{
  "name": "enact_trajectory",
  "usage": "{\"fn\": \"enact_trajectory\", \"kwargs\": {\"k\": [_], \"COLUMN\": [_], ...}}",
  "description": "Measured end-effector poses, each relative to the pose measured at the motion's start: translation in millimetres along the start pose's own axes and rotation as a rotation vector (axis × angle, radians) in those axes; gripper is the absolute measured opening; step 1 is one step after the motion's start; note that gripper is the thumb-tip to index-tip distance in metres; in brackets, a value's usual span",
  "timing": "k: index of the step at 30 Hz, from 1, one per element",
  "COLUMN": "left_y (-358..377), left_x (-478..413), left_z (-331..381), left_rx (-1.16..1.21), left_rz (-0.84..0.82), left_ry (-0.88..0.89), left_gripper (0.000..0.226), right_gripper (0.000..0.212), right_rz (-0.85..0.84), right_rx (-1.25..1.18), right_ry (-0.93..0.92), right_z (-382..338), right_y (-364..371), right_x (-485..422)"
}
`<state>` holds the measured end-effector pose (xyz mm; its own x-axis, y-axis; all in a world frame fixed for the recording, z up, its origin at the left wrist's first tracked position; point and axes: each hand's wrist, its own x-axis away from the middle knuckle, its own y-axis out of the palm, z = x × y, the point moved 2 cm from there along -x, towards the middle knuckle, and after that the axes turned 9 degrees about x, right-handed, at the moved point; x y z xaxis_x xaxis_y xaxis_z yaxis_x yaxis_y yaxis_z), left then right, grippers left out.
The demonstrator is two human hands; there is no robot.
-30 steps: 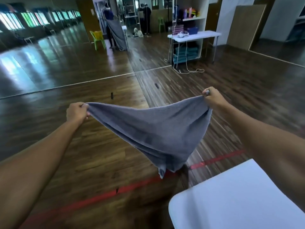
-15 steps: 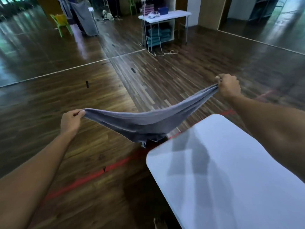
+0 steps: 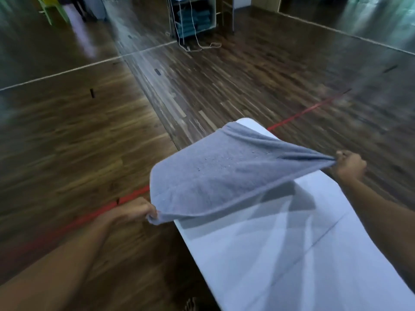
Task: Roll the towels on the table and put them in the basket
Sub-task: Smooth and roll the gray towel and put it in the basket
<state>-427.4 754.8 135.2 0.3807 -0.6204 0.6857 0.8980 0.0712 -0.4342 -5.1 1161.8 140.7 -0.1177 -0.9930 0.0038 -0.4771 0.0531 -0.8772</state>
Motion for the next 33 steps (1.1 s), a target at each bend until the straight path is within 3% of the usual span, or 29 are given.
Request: {"fn": "enact_trajectory", "kwargs": {"k": [2,5,7,9,12,15,19,22,25,27,29,33], "left_y": [50,113,142,162,180,188,196,198,203,206,211,230], "left_x": [-6,-18,-24,-29,-42,-48,-52,-65,-80,-91,-104,-126], "left_z": [1,-9,-18,-27,-33,-28,-5,3,-1,-6,-7,-6], "left_rx": [-0.024,-0.056,-0.347,-0.54,-0.607,-0.638,-0.532,-0.574,-0.588,-0.513,-0.442,-0.266], "left_rz": [-0.031,0.045,0.154,0.259,0.275,0.273,0.477,0.537,0.553,0.603,0.656,0.739], "left_ry": [-0.041,0.015,0.148,0.236,0.318,0.34,0.332,0.289,0.285,0.338,0.36,0.263], "left_gripper": [0.014,0.024,0.018,0.026,0.055,0.045,0.042,0.038,0.051,0.048,0.037,0.05], "right_gripper": [0.033,0.033,0.032,0.03,0.029,0.027,0.026,0.023,0.031,0.055,0.069,0.076], "right_rz": [-0.027,-0.088,-0.117,-0.152,-0.16,-0.14,0.069,0.171,-0.079,-0.325,-0.465,-0.456], "right_rx": [0.075,0.156,0.159,0.161,0.19,0.252,0.384,0.272,0.106,0.231,0.388,0.521], "right_ry": [-0.012,-0.027,-0.077,-0.094,-0.191,-0.383,-0.586,-0.752,-0.948,-0.984,-0.911,-0.805], "right_z": [42,96,114,121,125,130,126,82,24,1,-1,12], "right_y": [12,37,54,68,78,83,89,98,132,164,194,222], "right_x": [-3,4,10,11,13,9,0,6,18,24,24,24]}}
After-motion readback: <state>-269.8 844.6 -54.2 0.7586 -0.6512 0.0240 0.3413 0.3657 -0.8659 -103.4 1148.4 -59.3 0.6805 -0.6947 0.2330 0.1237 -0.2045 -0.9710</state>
